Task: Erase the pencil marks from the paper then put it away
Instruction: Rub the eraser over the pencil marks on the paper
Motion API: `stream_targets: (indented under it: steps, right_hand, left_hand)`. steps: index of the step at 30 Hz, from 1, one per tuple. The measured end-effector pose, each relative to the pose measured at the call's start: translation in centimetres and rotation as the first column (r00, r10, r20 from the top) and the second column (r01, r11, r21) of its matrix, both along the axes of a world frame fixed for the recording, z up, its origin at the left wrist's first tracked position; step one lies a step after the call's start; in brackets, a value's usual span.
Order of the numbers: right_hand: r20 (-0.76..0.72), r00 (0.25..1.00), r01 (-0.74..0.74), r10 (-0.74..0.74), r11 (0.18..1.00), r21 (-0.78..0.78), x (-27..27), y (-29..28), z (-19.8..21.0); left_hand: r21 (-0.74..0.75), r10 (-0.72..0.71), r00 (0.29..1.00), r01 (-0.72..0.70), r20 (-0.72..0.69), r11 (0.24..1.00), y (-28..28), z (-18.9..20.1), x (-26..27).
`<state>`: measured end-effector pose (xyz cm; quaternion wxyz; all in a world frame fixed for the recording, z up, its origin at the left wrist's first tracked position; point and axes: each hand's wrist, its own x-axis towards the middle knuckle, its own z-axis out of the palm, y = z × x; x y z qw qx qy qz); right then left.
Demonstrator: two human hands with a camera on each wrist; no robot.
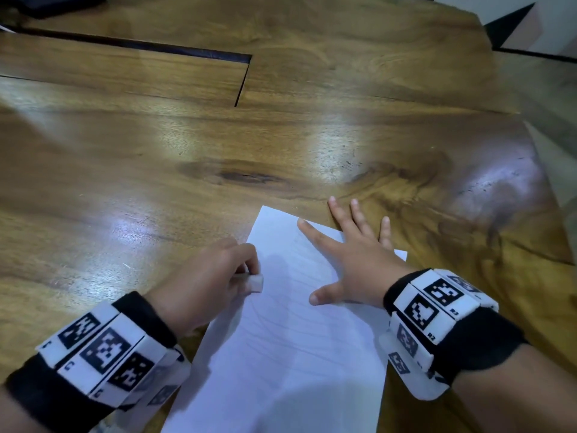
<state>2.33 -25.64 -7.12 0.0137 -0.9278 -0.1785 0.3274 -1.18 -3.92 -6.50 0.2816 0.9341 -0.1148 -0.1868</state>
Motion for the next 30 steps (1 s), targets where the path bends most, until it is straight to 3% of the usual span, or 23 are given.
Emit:
stream_targets:
  steps: [7,12,18,23,25,28,30]
  right_hand:
    - [0.134,0.985,-0.116,0.105,0.99,0.081,2.8,-0.6,2.2]
    - [0.115,0.965,-0.237,0.236,0.972,-0.007,5.9,0.6,2.3]
    - [0.084,0.971,-0.219,0.226,0.973,-0.078,6.3,0.6,1.9]
    - [0.083,0.978,-0.185,0.191,0.98,-0.069,6.4,0.5,1.7]
    - [0.088,0.978,-0.186,0.191,0.981,-0.061,6.2,0.5,1.8]
    - [0.093,0.981,-0.17,0.173,0.984,-0.045,5.9,0.4,2.0]
    - [0.083,0.982,-0.166,0.171,0.984,-0.057,5.8,0.4,2.1]
  left_hand:
    - [0.092,-0.014,0.999,0.017,-0.04,0.996,-0.5,1.0,1.0]
    - [0.19,-0.016,0.996,0.032,-0.084,0.981,-1.3,2.0,2.1]
    - [-0.009,0.312,0.95,-0.312,0.021,0.95,-4.3,2.0,4.8]
    - [-0.046,0.385,0.914,-0.382,0.126,0.923,-6.0,0.8,4.7]
    - [-0.031,0.34,0.931,-0.339,0.136,0.94,-6.1,0.6,4.5]
    - [0.07,0.147,0.987,-0.152,0.068,0.986,-6.1,0.9,3.8]
    - [0.065,0.133,0.99,-0.136,0.05,0.989,-5.8,1.2,4.2]
